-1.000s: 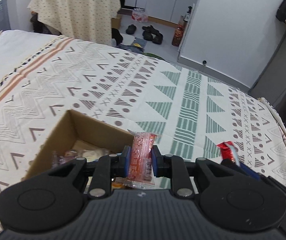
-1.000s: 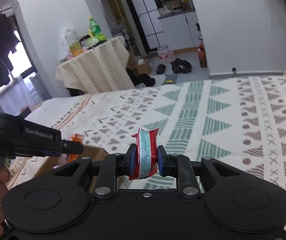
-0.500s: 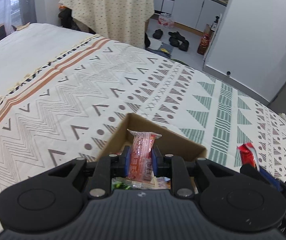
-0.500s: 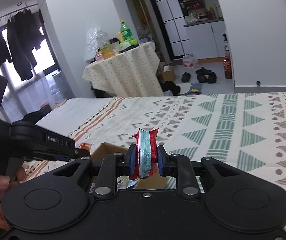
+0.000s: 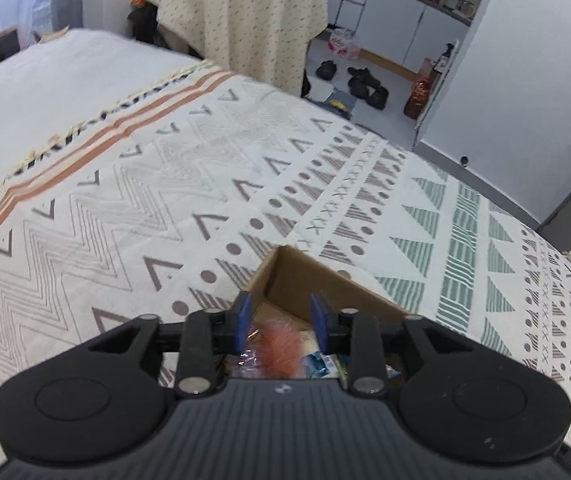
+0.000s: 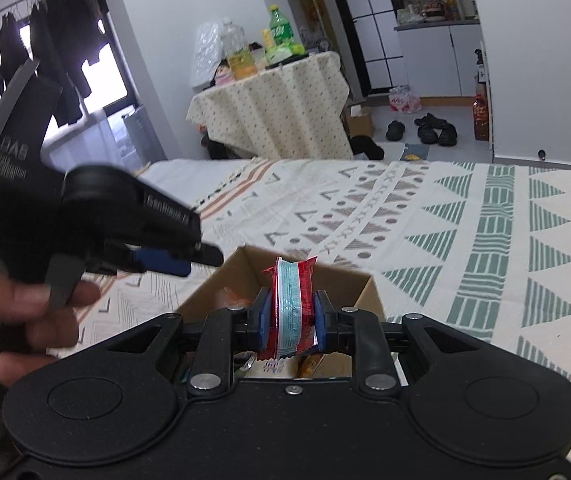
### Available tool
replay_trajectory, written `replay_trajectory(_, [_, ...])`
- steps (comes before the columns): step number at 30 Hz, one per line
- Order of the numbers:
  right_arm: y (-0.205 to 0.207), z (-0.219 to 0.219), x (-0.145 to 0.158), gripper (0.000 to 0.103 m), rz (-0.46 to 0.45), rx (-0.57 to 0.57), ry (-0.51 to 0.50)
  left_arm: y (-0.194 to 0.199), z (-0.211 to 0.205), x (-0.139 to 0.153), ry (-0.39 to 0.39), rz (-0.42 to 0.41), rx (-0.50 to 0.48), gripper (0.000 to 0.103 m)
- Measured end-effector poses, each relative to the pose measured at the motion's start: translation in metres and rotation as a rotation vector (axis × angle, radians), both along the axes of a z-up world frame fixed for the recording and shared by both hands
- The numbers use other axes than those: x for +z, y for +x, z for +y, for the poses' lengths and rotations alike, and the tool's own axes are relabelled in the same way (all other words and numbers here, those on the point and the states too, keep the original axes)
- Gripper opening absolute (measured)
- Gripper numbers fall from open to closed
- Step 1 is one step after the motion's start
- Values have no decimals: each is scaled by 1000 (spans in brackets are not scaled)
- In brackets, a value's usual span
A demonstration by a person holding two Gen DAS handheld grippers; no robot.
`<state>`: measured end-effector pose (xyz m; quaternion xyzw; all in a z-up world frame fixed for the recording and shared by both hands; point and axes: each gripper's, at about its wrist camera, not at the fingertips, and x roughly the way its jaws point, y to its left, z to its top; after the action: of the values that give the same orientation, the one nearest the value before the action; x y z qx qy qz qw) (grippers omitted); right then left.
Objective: Organize snacks
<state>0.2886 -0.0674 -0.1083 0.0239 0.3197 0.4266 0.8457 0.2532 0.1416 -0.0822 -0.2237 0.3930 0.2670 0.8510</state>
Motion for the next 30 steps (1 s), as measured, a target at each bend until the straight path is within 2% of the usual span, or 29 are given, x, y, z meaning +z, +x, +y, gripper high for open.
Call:
replay_trajectory(5, [0, 12, -4, 22, 41, 15, -12, -3, 5, -7, -26, 17, 12, 46])
replay_trajectory(10, [-4, 23, -1, 22, 48, 7, -31, -8, 8, -2, -42, 17, 3, 58])
replay_trajectory(12, [-8, 29, 2, 30, 19, 22, -48, -10, 10, 0, -47, 17, -2, 69])
replay_trajectory(15, [-14, 31, 5, 35, 7, 7, -71, -14, 13, 3, -63, 22, -6, 75])
replay_trajectory(19, [-18, 12, 6, 35, 78, -80, -57, -21, 16, 4, -110, 35, -17, 77])
replay_trajectory(23, [-25, -11, 7, 35, 129, -179, -35, -29, 11, 11, -122, 28, -53, 78])
replay_trajectory(30, [-41, -30, 22, 35, 126, -272, -25, -47, -3, 29, -118, 4, -120, 80])
